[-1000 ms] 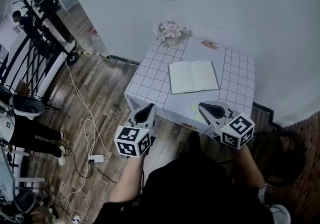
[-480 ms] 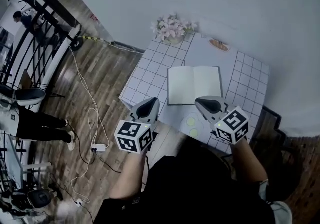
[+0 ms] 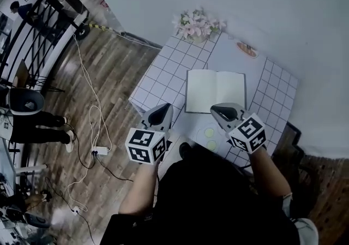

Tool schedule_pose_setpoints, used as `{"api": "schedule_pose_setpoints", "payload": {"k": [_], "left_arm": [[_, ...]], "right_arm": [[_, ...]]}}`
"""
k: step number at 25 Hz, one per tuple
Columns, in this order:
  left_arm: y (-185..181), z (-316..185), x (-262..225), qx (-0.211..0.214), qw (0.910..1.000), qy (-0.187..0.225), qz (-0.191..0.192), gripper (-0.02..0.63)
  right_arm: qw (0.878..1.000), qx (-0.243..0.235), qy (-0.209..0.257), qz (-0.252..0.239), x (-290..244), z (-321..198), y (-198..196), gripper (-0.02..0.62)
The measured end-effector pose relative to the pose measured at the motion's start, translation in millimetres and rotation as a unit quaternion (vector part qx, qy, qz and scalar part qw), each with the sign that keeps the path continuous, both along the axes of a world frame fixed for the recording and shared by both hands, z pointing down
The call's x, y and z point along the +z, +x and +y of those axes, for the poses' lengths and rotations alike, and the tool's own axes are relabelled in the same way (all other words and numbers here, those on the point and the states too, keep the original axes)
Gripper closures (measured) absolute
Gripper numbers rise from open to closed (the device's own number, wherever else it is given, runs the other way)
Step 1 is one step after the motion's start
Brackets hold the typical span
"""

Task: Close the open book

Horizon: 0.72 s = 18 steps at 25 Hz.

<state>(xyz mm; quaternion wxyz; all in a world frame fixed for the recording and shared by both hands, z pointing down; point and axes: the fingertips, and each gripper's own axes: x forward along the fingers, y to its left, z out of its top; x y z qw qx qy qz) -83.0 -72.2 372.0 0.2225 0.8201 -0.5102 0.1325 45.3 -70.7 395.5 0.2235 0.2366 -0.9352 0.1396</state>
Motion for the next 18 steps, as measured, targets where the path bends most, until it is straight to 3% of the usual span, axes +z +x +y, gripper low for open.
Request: {"api": "schedule_pose_setpoints", "payload": {"k": [6, 10, 15, 18], "left_arm": [[-21.5, 13.1, 10.7, 0.014, 0.9996, 0.011, -0.023, 0.592], [-28.9, 21.9, 29.9, 0.03, 0.9995, -0.006, -0.013, 0.592], [-25.8, 28.2, 52.6, 0.046, 0.9985, -0.031, -0.008, 0.592], [-23.0, 32.1, 69.2, 0.051, 0.9974, -0.05, -0.009, 0.592]], "right_arm": [[0.998, 0.001, -0.011, 0.061, 21.2, 18.4, -19.8, 0.589], [0.997, -0.003, -0.009, 0.076, 23.9, 30.4, -43.0, 0.535], [0.987, -0.031, 0.023, 0.159, 49.6, 37.2, -42.6, 0.518], [0.983, -0.04, 0.026, 0.178, 66.5, 32.9, -39.8, 0.509]]}}
